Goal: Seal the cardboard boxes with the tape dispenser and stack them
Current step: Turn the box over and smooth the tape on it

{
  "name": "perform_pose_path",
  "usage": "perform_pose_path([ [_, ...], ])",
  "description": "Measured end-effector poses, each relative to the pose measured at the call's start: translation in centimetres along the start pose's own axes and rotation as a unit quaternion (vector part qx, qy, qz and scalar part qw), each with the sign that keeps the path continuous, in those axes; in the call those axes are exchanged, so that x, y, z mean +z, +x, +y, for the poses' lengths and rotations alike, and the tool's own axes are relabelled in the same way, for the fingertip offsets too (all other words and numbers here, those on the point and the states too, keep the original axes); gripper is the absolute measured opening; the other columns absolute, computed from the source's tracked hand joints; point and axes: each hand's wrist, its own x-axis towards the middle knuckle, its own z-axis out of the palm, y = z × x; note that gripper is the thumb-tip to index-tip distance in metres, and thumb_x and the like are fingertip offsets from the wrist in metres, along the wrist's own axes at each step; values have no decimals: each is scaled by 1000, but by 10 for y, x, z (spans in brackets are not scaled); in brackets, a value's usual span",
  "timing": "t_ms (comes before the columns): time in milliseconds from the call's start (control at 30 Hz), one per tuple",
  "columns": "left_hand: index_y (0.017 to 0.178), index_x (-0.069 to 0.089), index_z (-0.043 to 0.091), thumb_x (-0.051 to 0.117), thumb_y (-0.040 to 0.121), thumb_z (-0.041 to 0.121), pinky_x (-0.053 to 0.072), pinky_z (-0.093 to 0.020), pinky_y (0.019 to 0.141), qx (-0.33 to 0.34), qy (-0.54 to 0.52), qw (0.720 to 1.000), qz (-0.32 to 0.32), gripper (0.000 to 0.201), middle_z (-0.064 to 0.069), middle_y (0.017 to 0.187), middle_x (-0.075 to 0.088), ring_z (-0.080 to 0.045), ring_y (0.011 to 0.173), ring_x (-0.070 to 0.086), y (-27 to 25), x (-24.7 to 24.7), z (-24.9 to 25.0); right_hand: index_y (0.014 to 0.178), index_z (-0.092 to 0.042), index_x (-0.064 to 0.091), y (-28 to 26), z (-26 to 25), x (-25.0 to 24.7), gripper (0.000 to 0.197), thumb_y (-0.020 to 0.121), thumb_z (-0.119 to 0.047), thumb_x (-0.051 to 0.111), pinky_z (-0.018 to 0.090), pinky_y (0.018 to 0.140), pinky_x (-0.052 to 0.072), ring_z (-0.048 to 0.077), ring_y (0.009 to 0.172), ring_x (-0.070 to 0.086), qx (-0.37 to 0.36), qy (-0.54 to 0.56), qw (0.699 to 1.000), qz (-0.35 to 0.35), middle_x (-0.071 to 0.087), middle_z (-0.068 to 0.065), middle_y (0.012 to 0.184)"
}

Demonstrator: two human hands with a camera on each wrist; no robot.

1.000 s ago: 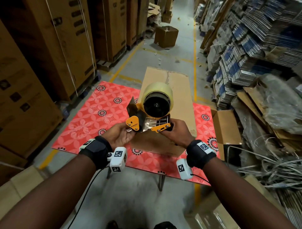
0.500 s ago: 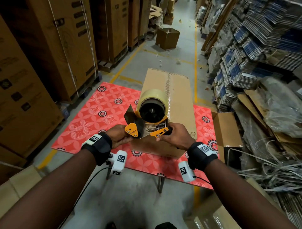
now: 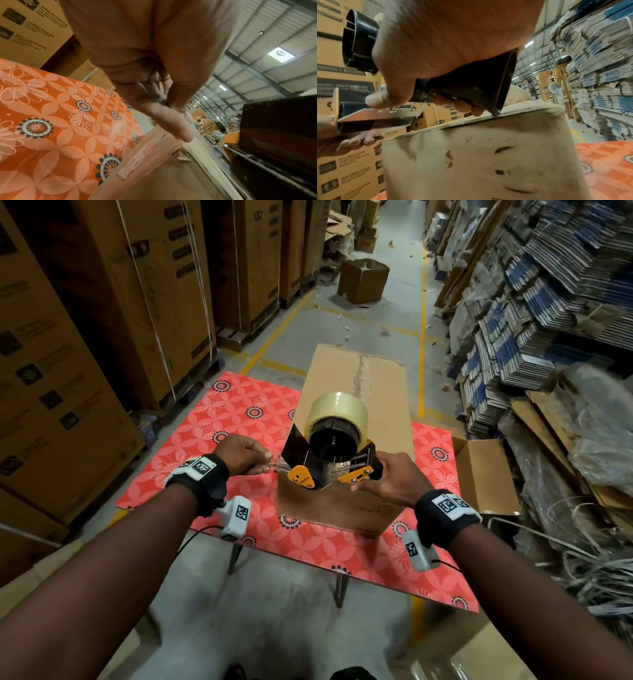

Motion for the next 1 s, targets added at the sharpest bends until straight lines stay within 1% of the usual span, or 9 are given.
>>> perform_pose_path([
  [200, 74, 70, 1, 70, 84, 5, 57, -38, 68, 44, 43, 998, 24, 11, -22, 69, 69, -26, 61, 65, 8, 16, -6, 92, -45, 63, 3, 7, -11, 41, 63, -71, 76, 29, 50, 33, 7, 49, 42, -23, -47, 999, 2, 50, -9, 55],
  [367, 74, 68, 4, 66, 89, 11, 53, -31, 63, 46, 52, 997, 19, 16, -16, 67, 70, -24, 61, 63, 16, 20, -17, 100, -34, 67, 8, 9, -12, 53, 65, -73, 73, 27, 50, 34, 8, 52, 49, -30, -74, 997, -11, 53, -6, 58],
  [433, 76, 63, 6, 59, 94, 16, 48, -27, 60, 25, 55, 998, 6, 21, -11, 65, 65, -21, 59, 56, 16, 26, -18, 103, -30, 67, 10, 11, -11, 62, 64, -78, 68, 31, 50, 36, 10, 53, 51, -37, -88, 995, -20, 54, -6, 59],
  [567, 85, 56, 12, 47, 97, 48, 30, -23, 48, -88, 9, 994, -66, 39, 0, 61, 43, -14, 49, 37, 15, 38, -43, 106, -32, 66, 10, 14, -10, 60, 65, -75, 71, 26, 49, 33, 6, 50, 48, -38, -99, 994, -24, 48, -9, 56],
  [667, 84, 60, 12, 46, 94, 58, 28, -21, 45, -131, -48, 986, -89, 49, 0, 59, 45, -12, 46, 36, 16, 42, -66, 105, -32, 65, 11, 16, -9, 56, 66, -72, 74, 25, 49, 32, 6, 51, 48, -37, -109, 993, -26, 49, -9, 56],
  [767, 73, 60, 9, 53, 94, 41, 38, -26, 56, -31, 112, 993, 6, 39, -5, 64, 53, -20, 57, 49, 16, 37, -61, 94, -34, 60, 13, 18, -9, 47, 67, -69, 75, 27, 49, 32, 7, 51, 48, -34, -110, 993, -26, 50, -8, 56],
  [833, 70, 57, 13, 58, 91, 35, 45, -30, 65, 42, 132, 985, 103, 31, -4, 69, 59, -24, 67, 56, 16, 28, -50, 96, -32, 62, 13, 17, -9, 47, 68, -66, 78, 25, 48, 31, 6, 50, 47, -36, -111, 993, -25, 49, -9, 56],
  [933, 71, 55, 17, 64, 91, 29, 45, -29, 64, 103, 47, 990, 82, 25, -1, 67, 55, -19, 63, 53, 11, 26, -25, 99, -31, 64, 13, 18, -9, 47, 69, -64, 79, 23, 49, 28, 4, 49, 45, -41, -115, 992, -23, 45, -10, 54],
  [1000, 72, 58, 19, 66, 87, 16, 42, -24, 60, 121, 88, 987, 53, 17, 2, 66, 57, -16, 62, 53, 9, 34, -14, 99, -31, 63, 12, 18, -9, 49, 68, -67, 77, 24, 49, 29, 5, 50, 45, -38, -116, 992, -23, 45, -10, 54],
])
